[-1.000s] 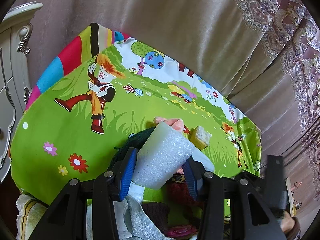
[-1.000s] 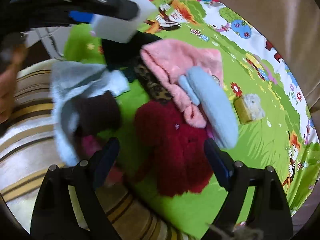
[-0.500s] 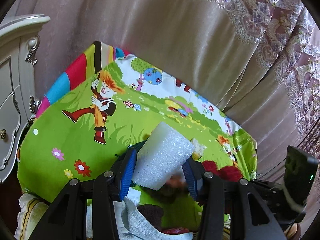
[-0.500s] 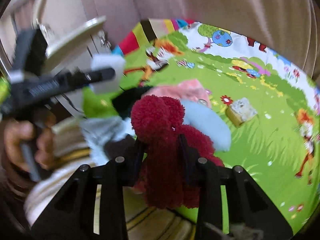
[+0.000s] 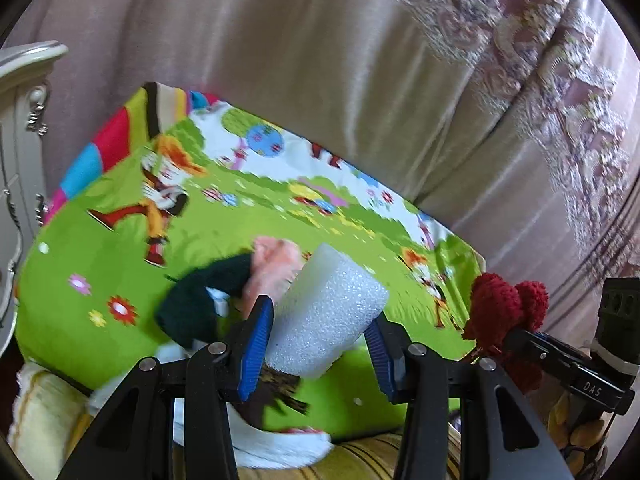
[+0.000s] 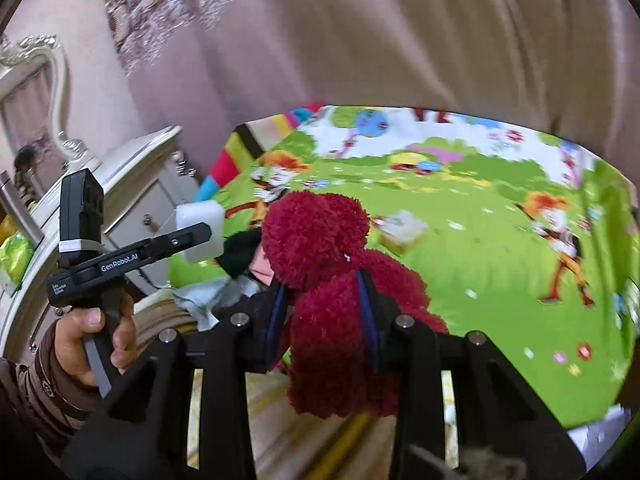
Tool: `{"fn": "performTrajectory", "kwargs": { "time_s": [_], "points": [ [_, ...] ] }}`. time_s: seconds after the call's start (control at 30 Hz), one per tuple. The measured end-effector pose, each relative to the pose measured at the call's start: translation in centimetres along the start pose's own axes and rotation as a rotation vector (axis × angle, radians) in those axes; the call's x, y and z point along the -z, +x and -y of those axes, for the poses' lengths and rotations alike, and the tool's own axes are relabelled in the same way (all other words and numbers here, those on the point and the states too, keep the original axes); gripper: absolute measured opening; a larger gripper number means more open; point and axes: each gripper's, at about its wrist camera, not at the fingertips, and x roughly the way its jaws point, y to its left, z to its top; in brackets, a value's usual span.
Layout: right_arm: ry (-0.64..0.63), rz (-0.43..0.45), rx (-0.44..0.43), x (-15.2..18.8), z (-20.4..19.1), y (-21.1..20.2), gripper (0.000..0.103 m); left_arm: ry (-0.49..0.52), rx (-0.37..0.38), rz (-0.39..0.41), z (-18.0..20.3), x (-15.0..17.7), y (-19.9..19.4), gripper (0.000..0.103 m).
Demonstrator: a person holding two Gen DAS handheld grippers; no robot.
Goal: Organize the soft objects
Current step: 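Grasp the red pompom knit with the right tool and lift it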
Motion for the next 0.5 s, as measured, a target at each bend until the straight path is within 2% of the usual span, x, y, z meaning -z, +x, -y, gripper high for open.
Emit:
{"fn": "performTrajectory", "kwargs": {
  "time_s": [0.17, 0.5],
  "points": [
    [0.056, -0.020, 0.111, 2.8, 2.9, -2.5, 0.038, 0.045, 0.046, -0.065, 3.2, 1.7, 0.9, 0.047],
    [0.186, -0.062, 0.279, 8.9, 8.9, -6.9, 0.038, 0.181, 0.146, -0.202, 11.1, 5.5, 3.0, 0.047]
  ]
}}
